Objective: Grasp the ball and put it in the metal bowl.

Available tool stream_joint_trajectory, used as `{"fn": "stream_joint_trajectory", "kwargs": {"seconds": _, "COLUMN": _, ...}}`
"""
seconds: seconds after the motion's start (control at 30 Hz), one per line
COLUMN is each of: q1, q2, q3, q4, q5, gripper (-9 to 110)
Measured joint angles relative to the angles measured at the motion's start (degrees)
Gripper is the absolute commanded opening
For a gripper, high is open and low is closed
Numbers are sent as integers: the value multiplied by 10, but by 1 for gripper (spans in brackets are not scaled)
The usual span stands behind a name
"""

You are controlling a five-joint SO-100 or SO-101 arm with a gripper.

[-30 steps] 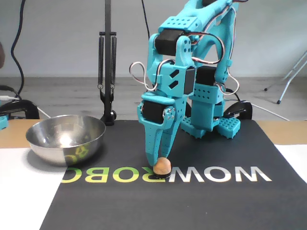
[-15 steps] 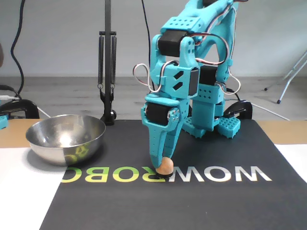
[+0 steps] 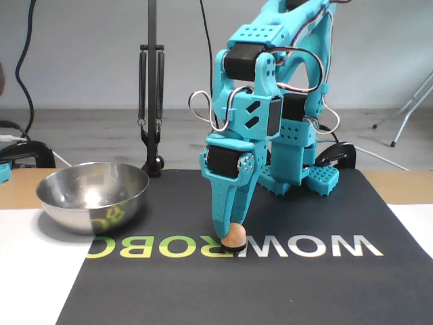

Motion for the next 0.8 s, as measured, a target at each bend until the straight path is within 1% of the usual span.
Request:
{"fn": "stream_joint_trajectory", "kwargs": {"seconds": 0.1, "q1": 1, "q2": 0, "q3": 0, "q4": -16, "q5": 0, "gripper": 47}}
{"fn": "stream_joint_trajectory", "kwargs": {"seconds": 0.8, "q1": 1, "q2": 0, "q3": 0, "q4": -18, "q5": 0, "gripper": 46}}
